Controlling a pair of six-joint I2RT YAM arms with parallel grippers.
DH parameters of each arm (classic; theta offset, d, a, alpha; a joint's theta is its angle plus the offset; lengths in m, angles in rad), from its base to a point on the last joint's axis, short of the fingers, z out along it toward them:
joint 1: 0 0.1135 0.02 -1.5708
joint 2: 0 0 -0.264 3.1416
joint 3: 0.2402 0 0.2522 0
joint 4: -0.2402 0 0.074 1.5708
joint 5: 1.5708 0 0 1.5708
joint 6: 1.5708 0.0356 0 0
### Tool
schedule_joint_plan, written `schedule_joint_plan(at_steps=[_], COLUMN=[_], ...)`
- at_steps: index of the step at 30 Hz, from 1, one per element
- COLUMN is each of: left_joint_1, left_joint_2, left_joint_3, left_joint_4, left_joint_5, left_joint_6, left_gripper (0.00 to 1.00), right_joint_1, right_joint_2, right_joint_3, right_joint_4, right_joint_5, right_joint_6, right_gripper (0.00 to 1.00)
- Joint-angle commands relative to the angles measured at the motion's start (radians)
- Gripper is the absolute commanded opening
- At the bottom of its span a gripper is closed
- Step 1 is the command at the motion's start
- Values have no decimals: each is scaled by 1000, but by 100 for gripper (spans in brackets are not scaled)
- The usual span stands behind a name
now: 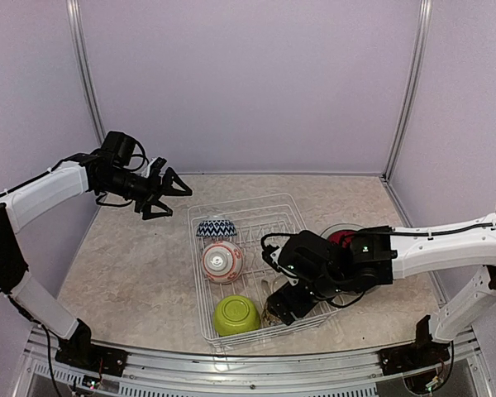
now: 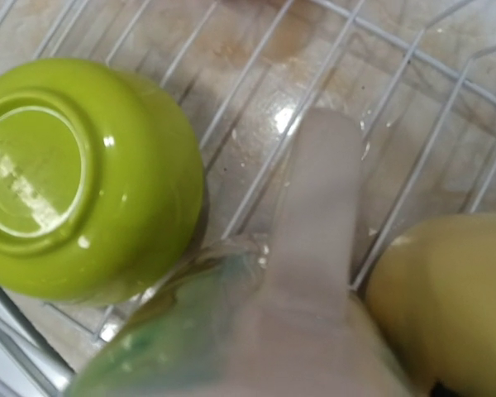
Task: Unload the mixed dishes from the dish rack
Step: Grab the cup from the dish rack.
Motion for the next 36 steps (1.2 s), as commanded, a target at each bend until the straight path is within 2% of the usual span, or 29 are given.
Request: schedule_joint_plan(at_steps=[1,11,14,17,24,29,36], left_joint_1=[-6,-6,-7,-7,-7,-8,-6], left_joint_2=[14,14,13,11,9,5,-2], left_joint_3=[23,23,24,24,24,23,23], left_joint_4=[-11,-11,-12,-12,-12,-12,-12], left_joint_5=[-5,-6,-5,-6,-9,-10,-12], left_joint_6=[10,10,10,10,11,11,11], left_gripper=[99,99,99,99,99,99,99], right_joint_1=[12,12,13,12,9,-9,-34], right_joint_2=[-13,-13,-23,-44,-85,-92,-93], right_joint_3=[-22,-15,-7,-1,8,23,40], right_joint_4=[-3,31,33,55,203,264,267], right_joint_5=[19,25,39,58,122,116,172], right_joint_6=[11,3,4,5,-8,-17,38], right_gripper=[91,72,62,41,23,0,0])
